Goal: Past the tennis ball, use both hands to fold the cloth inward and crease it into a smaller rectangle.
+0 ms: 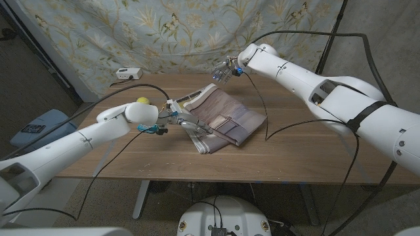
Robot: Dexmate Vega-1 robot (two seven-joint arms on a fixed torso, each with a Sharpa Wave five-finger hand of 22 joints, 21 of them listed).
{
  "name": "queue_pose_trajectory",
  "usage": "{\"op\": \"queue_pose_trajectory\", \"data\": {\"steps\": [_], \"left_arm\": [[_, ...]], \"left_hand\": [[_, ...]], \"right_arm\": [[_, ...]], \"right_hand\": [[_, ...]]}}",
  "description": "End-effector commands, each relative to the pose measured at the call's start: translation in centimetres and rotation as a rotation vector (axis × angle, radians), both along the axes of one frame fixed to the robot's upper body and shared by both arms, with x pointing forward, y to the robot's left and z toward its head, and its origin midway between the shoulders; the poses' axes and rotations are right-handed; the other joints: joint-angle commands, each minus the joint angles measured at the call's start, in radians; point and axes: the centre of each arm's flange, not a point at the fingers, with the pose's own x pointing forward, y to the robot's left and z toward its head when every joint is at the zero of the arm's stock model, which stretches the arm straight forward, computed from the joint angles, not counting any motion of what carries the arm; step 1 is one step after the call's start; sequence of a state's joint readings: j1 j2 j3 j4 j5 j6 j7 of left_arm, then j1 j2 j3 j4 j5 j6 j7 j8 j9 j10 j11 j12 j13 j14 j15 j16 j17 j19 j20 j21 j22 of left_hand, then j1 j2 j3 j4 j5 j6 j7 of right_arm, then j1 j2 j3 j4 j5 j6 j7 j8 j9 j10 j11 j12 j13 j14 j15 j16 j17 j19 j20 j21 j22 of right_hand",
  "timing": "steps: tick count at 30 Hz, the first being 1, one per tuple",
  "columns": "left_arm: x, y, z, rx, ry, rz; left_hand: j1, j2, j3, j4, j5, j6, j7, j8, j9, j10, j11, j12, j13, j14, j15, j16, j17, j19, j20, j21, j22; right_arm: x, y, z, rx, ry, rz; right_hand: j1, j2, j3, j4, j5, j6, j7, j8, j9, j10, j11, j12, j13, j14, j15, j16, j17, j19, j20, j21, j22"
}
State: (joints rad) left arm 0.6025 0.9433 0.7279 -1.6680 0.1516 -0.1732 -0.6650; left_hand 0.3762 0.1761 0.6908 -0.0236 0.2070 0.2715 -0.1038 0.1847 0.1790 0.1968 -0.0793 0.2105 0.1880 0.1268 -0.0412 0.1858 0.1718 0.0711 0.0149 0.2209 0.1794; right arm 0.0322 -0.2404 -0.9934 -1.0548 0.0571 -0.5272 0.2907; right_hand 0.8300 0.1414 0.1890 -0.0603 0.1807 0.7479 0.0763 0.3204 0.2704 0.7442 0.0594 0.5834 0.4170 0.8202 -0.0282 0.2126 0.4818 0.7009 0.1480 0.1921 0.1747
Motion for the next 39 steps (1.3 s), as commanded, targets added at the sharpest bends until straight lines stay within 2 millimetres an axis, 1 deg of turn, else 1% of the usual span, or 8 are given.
{"op": "queue_pose_trajectory", "data": {"steps": [1, 9, 10, 19, 24, 27, 31, 39], "left_arm": [[1.1, -0.5, 0.3, 0.059, -0.014, -0.039], [1.8, -0.7, 0.7, 0.06, -0.013, -0.06], [1.8, -0.7, 0.7, 0.062, -0.011, -0.062], [2.4, -0.7, 1.0, 0.07, 0.006, -0.083], [2.8, -0.7, 1.2, 0.075, 0.009, -0.086], [2.9, -0.8, 1.3, 0.076, 0.012, -0.089], [3.0, -0.8, 1.3, 0.079, 0.018, -0.094], [3.1, -1.1, 1.1, 0.075, 0.025, -0.101]], "left_hand": [[0.007, 0.0, 0.003, -0.01, -0.001, 0.01, -0.002, 0.002, 0.002, 0.004, -0.006, 0.002, 0.003, 0.005, -0.006, 0.003, 0.002, 0.01, 0.002, 0.003, 0.003], [0.007, 0.001, 0.0, -0.011, -0.003, 0.013, -0.003, 0.002, 0.002, 0.005, -0.005, 0.001, 0.003, 0.006, -0.007, 0.003, 0.003, 0.011, 0.001, 0.002, 0.002], [0.007, 0.001, 0.0, -0.011, -0.003, 0.013, -0.003, 0.002, 0.002, 0.005, -0.005, 0.001, 0.003, 0.006, -0.007, 0.003, 0.003, 0.011, 0.001, 0.002, 0.002], [0.007, 0.001, -0.001, -0.012, -0.004, 0.02, -0.006, 0.004, 0.002, 0.007, -0.009, 0.001, 0.003, 0.009, -0.01, 0.004, 0.004, 0.012, -0.001, 0.002, 0.002], [0.007, 0.001, -0.001, -0.012, -0.004, 0.021, -0.008, 0.004, 0.002, 0.009, -0.008, 0.002, 0.003, 0.01, -0.01, 0.003, 0.004, 0.013, -0.003, 0.001, 0.002], [0.006, 0.001, -0.001, -0.012, -0.004, 0.022, -0.007, 0.004, 0.002, 0.008, -0.008, 0.001, 0.003, 0.01, -0.011, 0.003, 0.004, 0.013, -0.002, 0.001, 0.002], [0.007, 0.0, 0.0, -0.013, -0.005, 0.023, -0.007, 0.004, 0.002, 0.009, -0.007, 0.001, 0.003, 0.011, -0.011, 0.003, 0.004, 0.014, -0.003, 0.001, 0.002], [0.008, 0.001, 0.0, -0.015, -0.005, 0.026, -0.008, 0.004, 0.002, 0.011, -0.007, 0.002, 0.003, 0.011, -0.012, 0.003, 0.003, 0.014, -0.002, 0.0, 0.002]], "right_arm": [[-4.3, 1.7, -1.2, -0.192, -0.151, -0.055], [-4.7, 2.2, -1.9, -0.247, -0.17, -0.073], [-4.7, 2.2, -2.0, -0.254, -0.176, -0.074], [-4.3, 2.4, -3.4, -0.309, -0.171, -0.077], [-3.8, 2.7, -4.3, -0.346, -0.159, -0.069], [-3.4, 2.8, -4.7, -0.368, -0.16, -0.068], [-2.8, 2.9, -5.2, -0.4, -0.16, -0.069], [-1.9, 2.8, -6.2, -0.45, -0.177, -0.062]], "right_hand": [[-0.014, -0.003, 0.0, 0.008, 0.0, 0.003, -0.01, -0.005, -0.001, -0.013, 0.001, -0.012, -0.004, -0.01, 0.001, -0.006, -0.004, -0.004, -0.004, -0.001, 0.002], [-0.027, -0.015, -0.004, 0.007, 0.001, -0.009, -0.012, -0.019, -0.008, -0.041, 0.002, -0.033, -0.016, -0.03, 0.017, -0.017, -0.018, -0.007, -0.001, 0.001, 0.002], [-0.031, -0.015, -0.002, 0.005, 0.002, -0.009, -0.014, -0.024, -0.012, -0.068, -0.002, -0.051, -0.023, -0.033, 0.017, -0.018, -0.027, -0.007, 0.0, 0.002, 0.002], [-0.044, -0.035, -0.006, -0.005, 0.003, -0.033, -0.042, -0.05, -0.032, -0.111, -0.028, -0.102, -0.054, -0.075, 0.036, -0.029, -0.06, -0.027, -0.001, -0.001, 0.002], [-0.055, -0.044, -0.008, -0.012, 0.005, -0.058, -0.085, -0.076, -0.055, -0.145, -0.058, -0.154, -0.088, -0.122, 0.054, -0.032, -0.086, -0.055, -0.018, -0.005, 0.002], [-0.059, -0.048, -0.008, -0.017, 0.006, -0.066, -0.109, -0.088, -0.066, -0.163, -0.088, -0.184, -0.11, -0.151, 0.06, -0.034, -0.101, -0.066, -0.025, -0.004, 0.002], [-0.063, -0.052, -0.008, -0.022, 0.006, -0.076, -0.133, -0.1, -0.075, -0.191, -0.099, -0.217, -0.132, -0.189, 0.071, -0.037, -0.116, -0.085, -0.028, -0.006, 0.002], [-0.086, -0.055, -0.013, -0.021, 0.007, -0.109, -0.155, -0.122, -0.083, -0.228, -0.123, -0.271, -0.17, -0.258, 0.093, -0.038, -0.139, -0.127, -0.018, -0.01, 0.002]]}}
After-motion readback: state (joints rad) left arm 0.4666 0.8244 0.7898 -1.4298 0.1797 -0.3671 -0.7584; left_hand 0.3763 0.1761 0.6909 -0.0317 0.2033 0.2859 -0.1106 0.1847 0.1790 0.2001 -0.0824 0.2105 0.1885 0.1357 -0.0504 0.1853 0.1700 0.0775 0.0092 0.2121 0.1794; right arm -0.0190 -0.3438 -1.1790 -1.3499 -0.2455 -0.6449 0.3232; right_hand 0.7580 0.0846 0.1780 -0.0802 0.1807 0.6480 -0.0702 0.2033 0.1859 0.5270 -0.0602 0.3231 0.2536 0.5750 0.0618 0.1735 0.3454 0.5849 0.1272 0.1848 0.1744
